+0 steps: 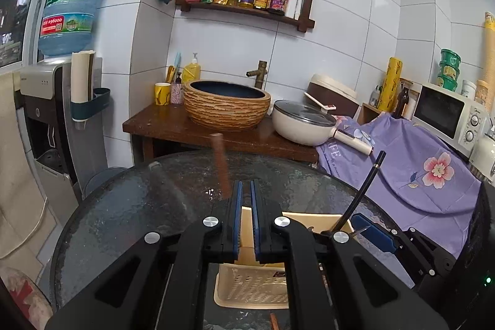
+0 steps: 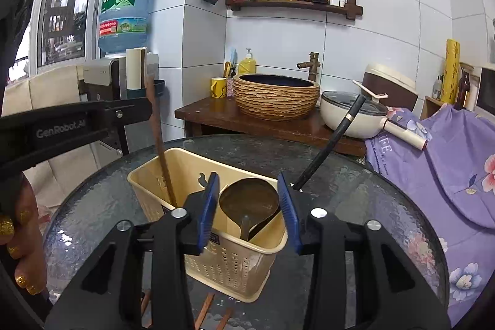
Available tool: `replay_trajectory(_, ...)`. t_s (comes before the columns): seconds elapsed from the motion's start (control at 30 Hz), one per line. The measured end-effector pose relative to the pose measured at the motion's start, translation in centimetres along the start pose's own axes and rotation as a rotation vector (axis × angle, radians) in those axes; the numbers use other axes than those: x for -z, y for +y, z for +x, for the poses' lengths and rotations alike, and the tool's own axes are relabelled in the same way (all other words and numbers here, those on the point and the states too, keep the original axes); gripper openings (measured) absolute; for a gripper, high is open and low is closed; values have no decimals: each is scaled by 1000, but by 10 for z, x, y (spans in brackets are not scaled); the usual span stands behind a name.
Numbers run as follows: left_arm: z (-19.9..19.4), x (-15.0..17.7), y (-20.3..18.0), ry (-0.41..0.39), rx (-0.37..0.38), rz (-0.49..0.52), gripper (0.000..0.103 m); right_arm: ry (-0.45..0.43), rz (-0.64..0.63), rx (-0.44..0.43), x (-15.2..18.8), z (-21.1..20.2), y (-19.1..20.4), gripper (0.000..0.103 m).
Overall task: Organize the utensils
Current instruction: 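Open the right tool over the holder while the left tool drops the chopstick in, then lower both open tools toward the remaining chopsticks and spoon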
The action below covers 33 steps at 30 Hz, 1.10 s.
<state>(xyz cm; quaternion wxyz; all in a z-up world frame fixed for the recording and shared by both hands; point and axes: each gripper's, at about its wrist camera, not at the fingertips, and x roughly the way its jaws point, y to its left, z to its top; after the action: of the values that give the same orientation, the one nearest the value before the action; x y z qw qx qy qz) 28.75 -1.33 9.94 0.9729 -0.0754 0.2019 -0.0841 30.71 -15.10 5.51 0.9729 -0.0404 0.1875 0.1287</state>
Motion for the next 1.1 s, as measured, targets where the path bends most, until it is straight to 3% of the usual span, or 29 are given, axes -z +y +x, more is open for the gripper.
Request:
replay_trajectory(0.1,-8,-2,-1,-17,3,11,12,-28,25,9,-1,-5,-5,63)
replay_trajectory(0.2,-21,-2,3,-45,10,-11,37,-39,42,0,-3,-11,-8,67)
replay_trajectory(0.27,-33,-1,6,-69,26,-39,48,-59,54,-4,-3,-22,-9,72)
replay_trajectory(0.43,-62,13,12,-74,-11,-47,89,-81,49,-2,5,-53,-6,80)
replay_trajectory(0.53,-79,33,16,-50,-33,-61,97,-70,49,-4,16,-72,-5,84)
replay_trajectory(0.63,-87,51,19,-23,-87,-52,97,-24,40,-28,31,-84,-2,85)
replay_trajectory(0.8,-97,86,24,46,-112,-47,97,98,57,-68,65,-91,2,85)
replay_trajectory(1.1,-91,142,31,192,-149,-23,97,214,62,-91,117,-94,14,85)
